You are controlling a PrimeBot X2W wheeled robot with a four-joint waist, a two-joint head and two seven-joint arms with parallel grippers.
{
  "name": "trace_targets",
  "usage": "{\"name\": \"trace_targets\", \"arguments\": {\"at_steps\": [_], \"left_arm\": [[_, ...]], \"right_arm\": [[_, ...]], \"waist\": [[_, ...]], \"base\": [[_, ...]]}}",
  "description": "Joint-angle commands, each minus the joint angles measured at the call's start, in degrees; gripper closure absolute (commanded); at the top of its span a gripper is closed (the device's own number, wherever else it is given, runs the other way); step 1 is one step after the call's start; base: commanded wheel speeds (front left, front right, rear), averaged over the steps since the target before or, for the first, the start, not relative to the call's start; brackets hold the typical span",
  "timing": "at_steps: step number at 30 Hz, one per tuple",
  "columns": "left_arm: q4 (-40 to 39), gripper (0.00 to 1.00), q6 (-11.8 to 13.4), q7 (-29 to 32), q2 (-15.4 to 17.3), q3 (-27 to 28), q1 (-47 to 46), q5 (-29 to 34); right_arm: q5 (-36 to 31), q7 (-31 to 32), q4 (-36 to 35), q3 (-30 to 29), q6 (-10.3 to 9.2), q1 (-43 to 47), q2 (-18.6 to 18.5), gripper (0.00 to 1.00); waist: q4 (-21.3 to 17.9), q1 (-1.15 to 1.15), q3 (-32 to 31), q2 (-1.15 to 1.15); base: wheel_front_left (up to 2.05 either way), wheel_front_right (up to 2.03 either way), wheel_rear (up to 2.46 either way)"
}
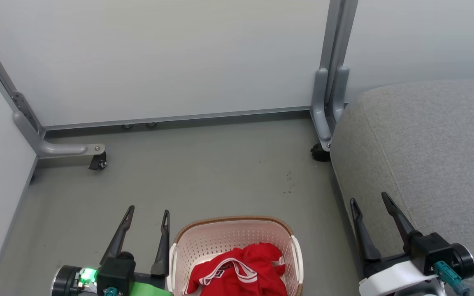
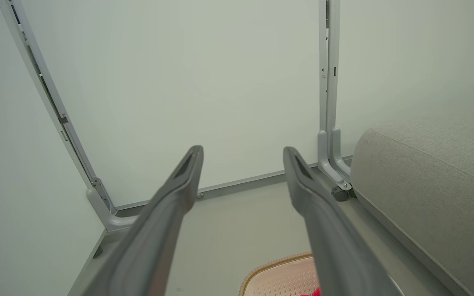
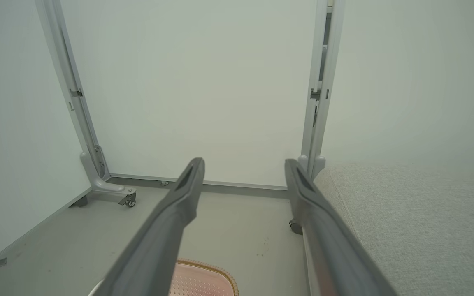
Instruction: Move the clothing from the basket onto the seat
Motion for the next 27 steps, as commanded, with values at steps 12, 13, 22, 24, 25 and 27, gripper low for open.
{"name": "trace_targets", "arguments": {"at_steps": [12,13,22,24,25,27], "left_arm": [[0.75,0.00,-0.13,-0.10,-0.11,0.29,0.63,0.52],[0.78,0.00,-0.07,-0.10,-0.15,0.31,0.70,0.47],[2.65,0.00,-1.45,-0.10,-0.81,-0.74,-0.71,-0.82],[3.95,0.00,-2.05,-0.10,-1.09,-1.31,-1.86,-1.00],[4.52,0.00,-2.20,-0.10,-1.18,-1.65,-2.42,-1.14],[6.34,0.00,-2.63,-0.10,-1.28,-2.29,-3.91,-1.45]], "right_arm": [[0.19,-0.25,0.48,-0.40,0.00,1.20,-0.27,0.00],[0.17,-0.24,0.53,-0.38,0.00,1.15,-0.27,0.00],[-0.82,-0.23,1.03,-3.94,0.00,-0.08,-0.25,0.00],[-1.30,-0.23,0.79,-4.88,0.00,-0.66,-0.24,0.00],[-1.51,-0.23,0.66,-5.23,0.00,-0.86,-0.24,0.00],[-1.95,-0.23,0.29,-6.25,0.00,-1.81,-0.24,0.00]], "waist": [[0.11,0.00,-0.25,0.00],[0.10,0.00,-0.24,0.00],[-0.77,0.00,3.25,0.00],[-1.10,0.00,4.97,0.00],[-1.25,0.00,5.87,0.00],[-1.59,0.00,8.48,0.00]], "base": [[0.00,0.00,0.00],[0.00,0.00,0.00],[0.00,0.00,0.00],[0.00,0.00,0.00],[0.00,0.00,0.00],[0.00,0.00,0.00]]}}
